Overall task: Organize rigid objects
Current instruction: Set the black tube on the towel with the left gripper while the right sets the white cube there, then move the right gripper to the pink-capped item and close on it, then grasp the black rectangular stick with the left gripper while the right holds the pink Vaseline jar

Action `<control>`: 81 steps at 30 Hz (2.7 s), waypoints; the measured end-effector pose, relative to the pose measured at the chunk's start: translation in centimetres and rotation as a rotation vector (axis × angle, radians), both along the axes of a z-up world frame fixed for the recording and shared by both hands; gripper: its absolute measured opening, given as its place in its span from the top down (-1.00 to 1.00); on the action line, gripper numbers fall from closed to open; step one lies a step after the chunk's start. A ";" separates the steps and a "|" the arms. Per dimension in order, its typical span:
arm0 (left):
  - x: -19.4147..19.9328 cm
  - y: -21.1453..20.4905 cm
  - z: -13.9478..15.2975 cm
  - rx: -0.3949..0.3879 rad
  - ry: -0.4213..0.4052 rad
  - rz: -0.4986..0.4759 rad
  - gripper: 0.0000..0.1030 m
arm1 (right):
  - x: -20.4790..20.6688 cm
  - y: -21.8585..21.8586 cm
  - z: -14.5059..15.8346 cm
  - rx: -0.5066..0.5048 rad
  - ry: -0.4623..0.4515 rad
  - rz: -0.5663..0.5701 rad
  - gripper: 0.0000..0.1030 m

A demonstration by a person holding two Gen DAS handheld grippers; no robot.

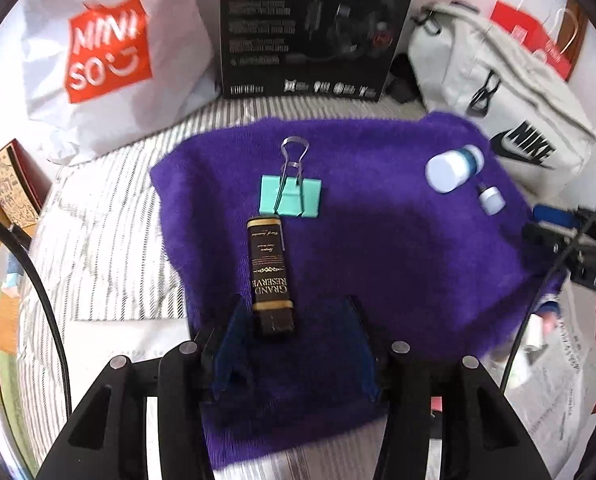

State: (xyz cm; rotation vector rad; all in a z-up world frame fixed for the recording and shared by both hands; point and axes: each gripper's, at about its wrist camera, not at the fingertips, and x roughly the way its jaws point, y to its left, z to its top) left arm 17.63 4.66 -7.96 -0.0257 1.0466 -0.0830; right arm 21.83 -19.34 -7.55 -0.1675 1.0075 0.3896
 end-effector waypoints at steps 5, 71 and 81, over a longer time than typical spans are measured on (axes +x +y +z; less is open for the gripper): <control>-3.3 0.0 2.3 0.005 -0.055 0.004 0.03 | -4.8 -1.6 1.6 0.044 -0.018 -0.020 -0.07; -9.7 -12.1 -2.7 0.126 0.062 -0.052 -0.20 | -17.4 -8.4 -2.7 0.102 -0.014 -0.099 0.30; -11.4 -7.7 -3.0 0.124 0.058 -0.025 -0.23 | -17.3 -8.2 -2.7 0.106 -0.014 -0.093 0.30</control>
